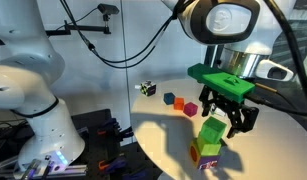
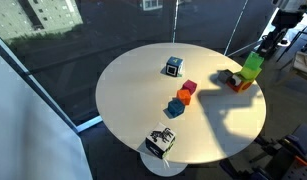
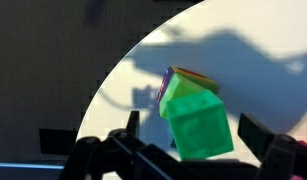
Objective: Put the green block on the table
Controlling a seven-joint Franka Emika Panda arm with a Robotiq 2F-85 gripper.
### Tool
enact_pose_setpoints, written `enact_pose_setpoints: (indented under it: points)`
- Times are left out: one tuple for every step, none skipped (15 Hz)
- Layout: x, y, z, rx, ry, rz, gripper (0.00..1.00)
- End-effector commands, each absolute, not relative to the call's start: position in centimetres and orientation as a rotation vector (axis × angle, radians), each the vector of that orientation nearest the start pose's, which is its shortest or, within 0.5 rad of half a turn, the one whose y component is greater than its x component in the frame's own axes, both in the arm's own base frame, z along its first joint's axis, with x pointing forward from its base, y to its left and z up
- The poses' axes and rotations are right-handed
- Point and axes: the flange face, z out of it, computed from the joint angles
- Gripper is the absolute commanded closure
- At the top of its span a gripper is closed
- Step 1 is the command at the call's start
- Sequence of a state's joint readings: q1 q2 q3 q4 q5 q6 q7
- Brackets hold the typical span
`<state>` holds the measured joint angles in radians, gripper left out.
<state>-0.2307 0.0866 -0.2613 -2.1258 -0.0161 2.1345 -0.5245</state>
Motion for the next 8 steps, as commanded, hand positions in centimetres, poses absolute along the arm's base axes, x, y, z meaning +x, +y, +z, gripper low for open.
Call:
enact_pose_setpoints:
  points:
    - [48.0,-26.1,36.1,-3.119,-0.111,0.108,0.0]
    - [48.2,-25.9,35.7,-3.116,-0.113,0.112,0.0]
    - [48.3,-25.8,35.6,-3.113,-0.115,0.116,0.0]
    - [48.5,-25.6,35.3,-3.111,-0.115,0.119,0.0]
    - [48.7,-25.4,35.0,-3.11,-0.116,0.123,0.0]
    - [48.8,-25.2,34.7,-3.11,-0.12,0.127,0.0]
    - [49.0,-25.1,34.5,-3.111,-0.12,0.129,0.0]
    - [49.1,-24.9,34.3,-3.113,-0.122,0.128,0.0]
